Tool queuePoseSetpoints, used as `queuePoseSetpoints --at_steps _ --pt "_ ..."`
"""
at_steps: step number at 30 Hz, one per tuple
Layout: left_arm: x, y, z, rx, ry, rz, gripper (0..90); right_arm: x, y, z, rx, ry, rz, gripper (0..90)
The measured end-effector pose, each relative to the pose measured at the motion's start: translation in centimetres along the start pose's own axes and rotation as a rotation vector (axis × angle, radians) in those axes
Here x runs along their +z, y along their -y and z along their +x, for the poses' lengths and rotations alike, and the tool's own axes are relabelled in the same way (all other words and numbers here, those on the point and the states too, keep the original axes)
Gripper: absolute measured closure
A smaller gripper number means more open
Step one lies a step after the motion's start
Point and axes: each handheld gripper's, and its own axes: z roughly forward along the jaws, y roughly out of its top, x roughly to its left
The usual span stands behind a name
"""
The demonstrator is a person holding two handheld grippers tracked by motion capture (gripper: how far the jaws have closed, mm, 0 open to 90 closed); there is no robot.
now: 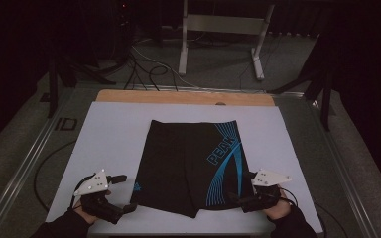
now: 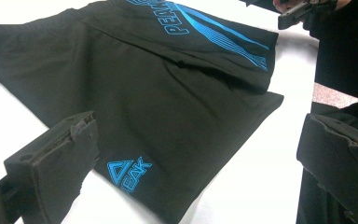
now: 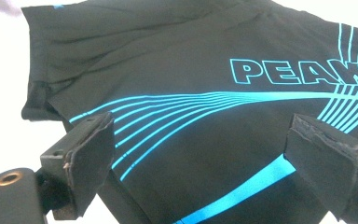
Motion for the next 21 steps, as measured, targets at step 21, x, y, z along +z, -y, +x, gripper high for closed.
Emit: queuePoseSetpoints --at_steps 21 --pt "0.42 -0.09 -0.23 0.03 0.032 0.017 0.0 -0.05 0.1 0.39 -0.032 -0.023 0.047 9.2"
